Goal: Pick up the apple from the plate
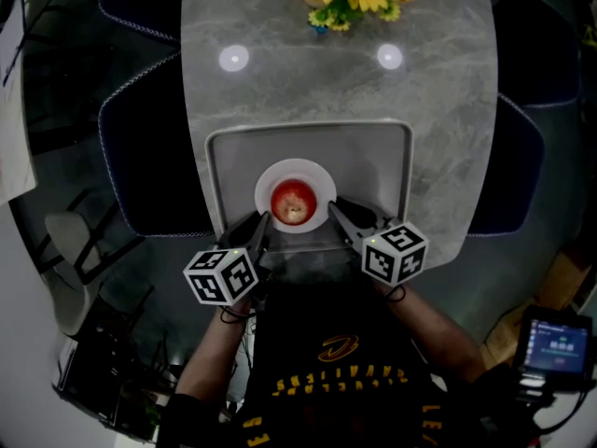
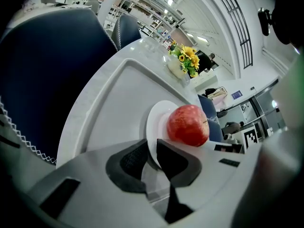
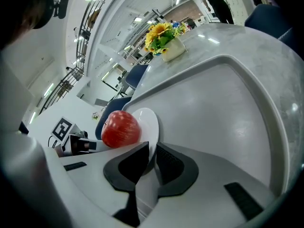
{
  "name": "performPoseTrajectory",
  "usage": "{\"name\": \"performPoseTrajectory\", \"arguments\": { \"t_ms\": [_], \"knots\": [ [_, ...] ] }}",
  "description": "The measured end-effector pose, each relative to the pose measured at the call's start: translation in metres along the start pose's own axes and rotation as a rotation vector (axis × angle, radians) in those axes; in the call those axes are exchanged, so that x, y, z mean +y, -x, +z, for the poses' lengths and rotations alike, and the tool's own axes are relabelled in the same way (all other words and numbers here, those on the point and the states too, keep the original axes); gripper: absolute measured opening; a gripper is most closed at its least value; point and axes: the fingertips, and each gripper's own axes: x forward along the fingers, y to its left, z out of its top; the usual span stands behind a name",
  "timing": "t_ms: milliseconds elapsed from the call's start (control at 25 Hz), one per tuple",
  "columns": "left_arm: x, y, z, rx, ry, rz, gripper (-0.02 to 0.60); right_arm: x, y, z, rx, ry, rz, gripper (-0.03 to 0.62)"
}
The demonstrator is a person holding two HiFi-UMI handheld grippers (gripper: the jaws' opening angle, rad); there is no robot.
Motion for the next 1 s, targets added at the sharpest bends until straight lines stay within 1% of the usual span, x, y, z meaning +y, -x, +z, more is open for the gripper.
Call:
{"name": "performPoseTrajectory", "arguments": {
  "t_ms": [200, 480, 600, 720, 800, 1000],
  "knots": [
    [-0.001, 0.001, 0.0, 0.011, 0.017, 0.011, 0.058, 0.0, 0.001, 0.001, -0.007, -0.002, 0.003, 0.049],
    [-0.007, -0.005, -0.003, 0.037, 0.002, 0.006, 0.051, -0.011, 0.004, 0.001, -0.009, -0.019, -0.017, 0.049],
    [-0.01, -0.007, -0.004, 0.053, 0.012, -0.002, 0.049, -0.014, 0.007, -0.002, -0.003, -0.059, -0.022, 0.048],
    [-0.015, -0.005, -0.005, 0.064, 0.04, -0.028, 0.048, -0.016, 0.012, -0.003, -0.008, -0.127, -0.017, 0.048],
    [-0.018, -0.005, -0.005, 0.07, 0.051, -0.045, 0.044, -0.016, 0.017, -0.004, -0.018, -0.151, -0.018, 0.048],
    [-0.028, -0.004, -0.008, 0.089, 0.022, -0.069, 0.043, -0.018, 0.028, -0.007, -0.056, -0.189, -0.022, 0.043]
  ]
}}
